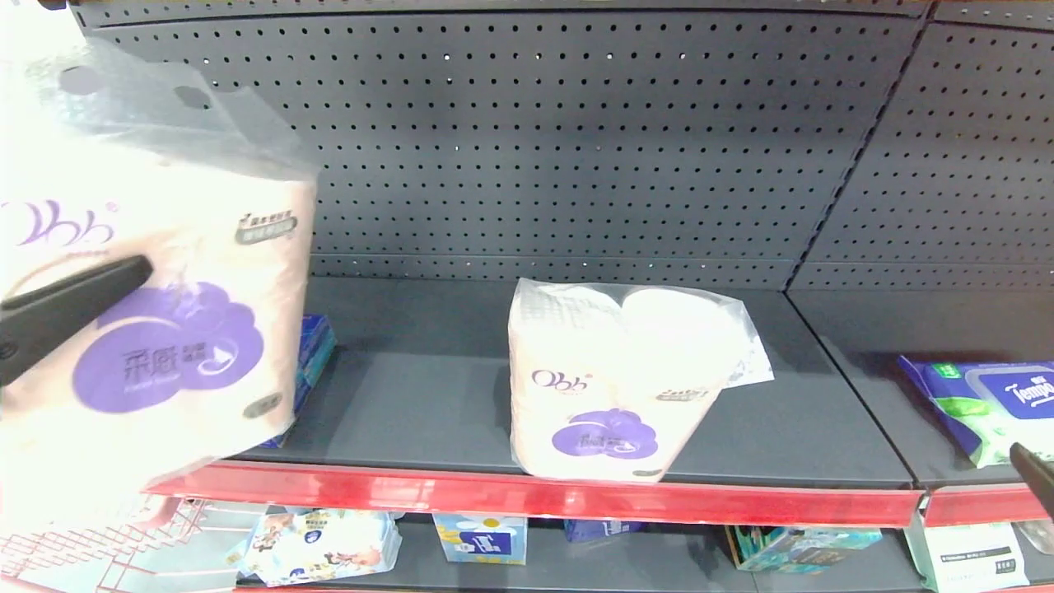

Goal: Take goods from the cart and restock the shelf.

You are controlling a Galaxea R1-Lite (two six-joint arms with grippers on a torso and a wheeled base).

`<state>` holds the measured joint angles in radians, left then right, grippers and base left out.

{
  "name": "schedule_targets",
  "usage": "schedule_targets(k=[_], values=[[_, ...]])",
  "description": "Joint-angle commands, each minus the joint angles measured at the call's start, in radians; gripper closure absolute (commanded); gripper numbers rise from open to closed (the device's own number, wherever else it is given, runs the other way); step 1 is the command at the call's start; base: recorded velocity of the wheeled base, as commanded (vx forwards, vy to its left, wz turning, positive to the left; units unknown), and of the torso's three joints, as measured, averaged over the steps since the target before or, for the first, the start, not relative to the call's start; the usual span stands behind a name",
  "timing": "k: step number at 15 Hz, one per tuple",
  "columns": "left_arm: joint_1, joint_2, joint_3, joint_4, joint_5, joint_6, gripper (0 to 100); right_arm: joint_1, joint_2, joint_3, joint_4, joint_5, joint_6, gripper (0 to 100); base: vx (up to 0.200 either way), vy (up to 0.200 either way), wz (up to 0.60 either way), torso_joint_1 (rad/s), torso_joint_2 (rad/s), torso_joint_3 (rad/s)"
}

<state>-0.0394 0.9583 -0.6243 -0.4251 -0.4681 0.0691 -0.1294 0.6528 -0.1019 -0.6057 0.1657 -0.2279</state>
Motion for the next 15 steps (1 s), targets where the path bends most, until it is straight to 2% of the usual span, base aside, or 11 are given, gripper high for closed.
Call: schedule_targets(k=[1,2,4,5,6,8,10,13,15], values=[[-0.053,0.379,-0.063,-0.314,-0.109,-0.052,100,0.002,0.005,-0.05,0.0,0.001,0.007,0,0.0,0.0,0.0,0.0,0.0,0.0],[-0.07,0.493,-0.12,-0.412,-0.13,-0.074,100,0.004,0.024,-0.068,0.0,0.003,0.012,0,0.0,0.0,0.0,0.0,0.0,0.0],[-0.117,0.694,-0.273,-0.549,-0.153,-0.086,100,0.007,0.051,-0.087,0.0,0.003,0.012,0,0.0,0.0,0.0,0.0,0.0,0.0],[-0.129,0.741,-0.318,-0.569,-0.178,-0.097,100,0.007,0.057,-0.087,0.0,0.003,0.012,0,0.0,0.0,0.0,0.0,0.0,0.0],[-0.159,0.807,-0.39,-0.58,-0.248,-0.12,100,0.007,0.064,-0.084,0.0,0.003,0.013,0,0.0,0.0,0.0,0.0,0.0,0.0],[-0.206,0.882,-0.465,-0.581,-0.311,-0.154,100,0.007,0.085,-0.101,0.0,0.003,0.013,0,0.0,0.0,0.0,0.0,0.0,0.0],[-0.234,0.952,-0.535,-0.586,-0.359,-0.157,100,0.007,0.103,-0.121,0.0,0.003,0.012,0,0.0,0.0,0.0,0.0,0.0,0.0],[-0.252,1.028,-0.601,-0.586,-0.472,-0.157,100,0.007,0.114,-0.134,0.0,0.003,0.012,0,0.0,0.0,0.0,0.0,0.0,0.0],[-0.272,1.09,-0.641,-0.615,-0.471,-0.157,100,0.005,0.119,-0.145,0.0,0.003,0.013,0,0.0,0.0,0.0,0.0,0.0,0.0]])
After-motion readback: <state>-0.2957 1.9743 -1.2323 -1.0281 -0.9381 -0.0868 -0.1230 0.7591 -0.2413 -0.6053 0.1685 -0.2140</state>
